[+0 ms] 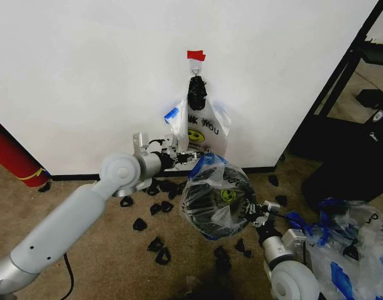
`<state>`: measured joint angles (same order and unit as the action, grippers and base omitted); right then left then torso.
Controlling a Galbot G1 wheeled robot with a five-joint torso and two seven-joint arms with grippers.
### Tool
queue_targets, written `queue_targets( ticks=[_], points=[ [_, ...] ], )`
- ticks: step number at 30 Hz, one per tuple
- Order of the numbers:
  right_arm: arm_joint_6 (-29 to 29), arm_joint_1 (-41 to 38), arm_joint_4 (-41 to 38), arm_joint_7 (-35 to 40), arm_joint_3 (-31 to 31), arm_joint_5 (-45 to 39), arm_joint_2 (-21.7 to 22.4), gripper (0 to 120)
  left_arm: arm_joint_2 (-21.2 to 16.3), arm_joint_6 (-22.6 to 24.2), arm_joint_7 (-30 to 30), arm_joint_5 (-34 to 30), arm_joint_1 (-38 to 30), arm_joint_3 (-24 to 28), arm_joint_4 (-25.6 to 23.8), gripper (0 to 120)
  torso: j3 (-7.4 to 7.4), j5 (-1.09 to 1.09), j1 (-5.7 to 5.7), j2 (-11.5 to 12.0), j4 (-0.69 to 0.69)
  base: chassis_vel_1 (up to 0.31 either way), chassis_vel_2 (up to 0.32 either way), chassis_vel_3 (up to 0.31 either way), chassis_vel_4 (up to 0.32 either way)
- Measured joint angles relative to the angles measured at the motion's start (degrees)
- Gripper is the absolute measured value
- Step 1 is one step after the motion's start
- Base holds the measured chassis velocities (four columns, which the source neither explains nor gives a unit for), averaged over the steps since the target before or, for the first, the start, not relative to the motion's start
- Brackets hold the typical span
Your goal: Pick up the garbage bag from the wall and place it over the trash bin.
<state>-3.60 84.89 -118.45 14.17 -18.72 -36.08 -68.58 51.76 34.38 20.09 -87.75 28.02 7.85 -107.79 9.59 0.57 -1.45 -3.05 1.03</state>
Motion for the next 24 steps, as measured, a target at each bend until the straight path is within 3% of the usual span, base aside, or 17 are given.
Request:
queue_targets(
  ticks=[5, 9, 24],
  points=[
    [-0.46, 0.28, -0.81, 0.55, 0.19, 0.0, -0.07, 0, 0.12, -0.28, -1.18, 1.92, -0.19, 1.56, 0.46, 12, 0.0, 0.01, 0.01, 0.0, 0.0, 0.0, 0.0, 0.0, 0.0],
    [-0.6, 0.13, -1.04, 1.0, 0.45, -0.13, -0.17, 0, 0.48, -0.3, -1.52, 2.94, -0.37, 2.6, 0.97, 0, 0.0, 0.01, 0.01, 0.0, 0.0, 0.0, 0.0, 0.0, 0.0],
    [-1.02, 0.2, -1.81, 1.38, 0.75, -0.74, -0.07, 0, 1.59, -1.2, -1.33, 4.47, -1.18, 4.71, 3.14, 0, 0.0, 0.01, 0.01, 0.0, 0.0, 0.0, 0.0, 0.0, 0.0]
  ],
)
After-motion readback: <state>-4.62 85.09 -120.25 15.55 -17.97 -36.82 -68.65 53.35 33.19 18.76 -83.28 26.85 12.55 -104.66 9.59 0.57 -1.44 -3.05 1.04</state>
